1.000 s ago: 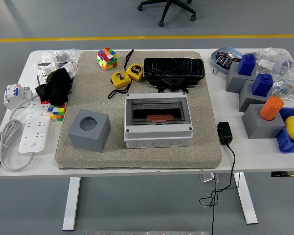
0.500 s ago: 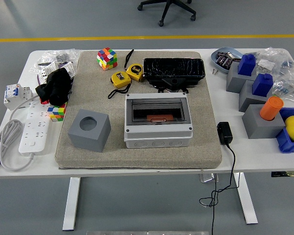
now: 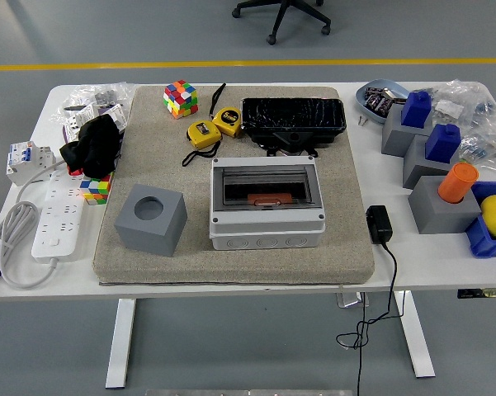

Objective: Fetch the battery,place it into the box,close the lid of the box

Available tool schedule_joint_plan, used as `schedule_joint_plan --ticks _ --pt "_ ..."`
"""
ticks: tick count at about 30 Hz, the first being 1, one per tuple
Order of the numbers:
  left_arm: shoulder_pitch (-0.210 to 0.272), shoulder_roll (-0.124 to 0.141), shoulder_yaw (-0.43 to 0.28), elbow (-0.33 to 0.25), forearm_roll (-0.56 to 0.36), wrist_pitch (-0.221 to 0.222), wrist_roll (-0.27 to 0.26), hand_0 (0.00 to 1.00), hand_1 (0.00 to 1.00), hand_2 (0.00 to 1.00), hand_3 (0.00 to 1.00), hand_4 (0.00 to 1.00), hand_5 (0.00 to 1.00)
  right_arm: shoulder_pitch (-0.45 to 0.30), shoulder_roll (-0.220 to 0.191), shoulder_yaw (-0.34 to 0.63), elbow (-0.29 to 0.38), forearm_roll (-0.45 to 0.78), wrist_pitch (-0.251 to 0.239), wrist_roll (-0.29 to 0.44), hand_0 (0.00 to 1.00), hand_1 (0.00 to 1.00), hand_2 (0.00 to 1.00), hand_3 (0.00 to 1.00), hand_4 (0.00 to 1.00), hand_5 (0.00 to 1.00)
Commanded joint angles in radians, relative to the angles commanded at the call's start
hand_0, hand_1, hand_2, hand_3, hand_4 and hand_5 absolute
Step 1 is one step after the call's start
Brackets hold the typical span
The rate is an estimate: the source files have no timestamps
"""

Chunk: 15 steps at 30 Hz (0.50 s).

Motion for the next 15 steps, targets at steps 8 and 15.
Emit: schedule_joint_plan --ticks 8,15 --pt "-0.006 -0.002 -0.003 -0.003 0.014 0.008 -0.001 0.969 0.909 0.834 0.765 0.998 0.998 0.008 -0.002 0.004 0.003 -0.003 0.002 -0.002 0.998 0.955 0.911 0.921 0.998 0.998" --pt "-0.008 -0.002 -0.003 -0.003 0.022 0.01 0.0 0.965 0.903 0.831 0.765 0.998 0.998 0.008 -0.004 0.021 0.001 -0.013 0.004 -0.003 0.998 0.955 0.909 0.92 0.998 0.998"
